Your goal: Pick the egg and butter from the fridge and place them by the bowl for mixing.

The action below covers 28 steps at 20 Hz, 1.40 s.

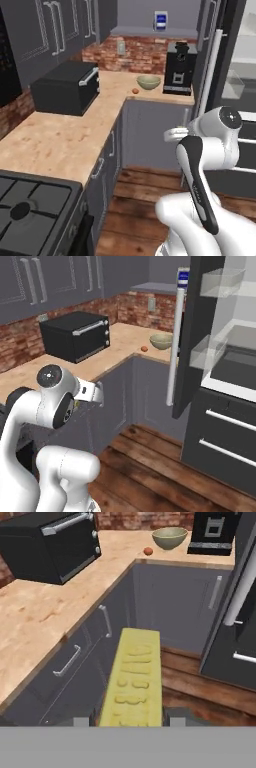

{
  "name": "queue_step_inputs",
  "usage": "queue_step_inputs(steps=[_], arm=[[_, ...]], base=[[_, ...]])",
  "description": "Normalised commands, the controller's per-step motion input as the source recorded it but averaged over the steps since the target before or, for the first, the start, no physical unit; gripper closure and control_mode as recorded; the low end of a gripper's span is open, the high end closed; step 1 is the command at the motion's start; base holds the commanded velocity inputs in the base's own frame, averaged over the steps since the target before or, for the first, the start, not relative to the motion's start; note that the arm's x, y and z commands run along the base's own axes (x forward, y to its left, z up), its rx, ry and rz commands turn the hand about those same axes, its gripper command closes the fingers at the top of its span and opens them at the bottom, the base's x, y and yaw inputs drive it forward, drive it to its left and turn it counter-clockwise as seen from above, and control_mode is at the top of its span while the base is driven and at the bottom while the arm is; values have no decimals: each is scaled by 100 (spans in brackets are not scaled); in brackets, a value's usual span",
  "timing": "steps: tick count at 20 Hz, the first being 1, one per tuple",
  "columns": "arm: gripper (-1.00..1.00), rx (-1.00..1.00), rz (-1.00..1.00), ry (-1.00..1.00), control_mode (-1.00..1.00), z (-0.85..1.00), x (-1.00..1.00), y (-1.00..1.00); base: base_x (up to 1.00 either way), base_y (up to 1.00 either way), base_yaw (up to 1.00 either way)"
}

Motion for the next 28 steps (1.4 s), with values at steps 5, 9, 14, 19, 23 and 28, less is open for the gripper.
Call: queue_step_inputs(steps=[5,9,14,19,23,28], arm=[[100,0,0,0,100,0,0,0],[100,0,0,0,100,0,0,0],[100,0,0,0,100,0,0,0],[100,0,0,0,100,0,0,0],[100,0,0,0,100,0,0,0],[100,0,0,0,100,0,0,0]], base=[[85,24,-9],[72,10,-21],[61,2,-35],[65,12,-33],[71,26,-11],[64,34,0]])
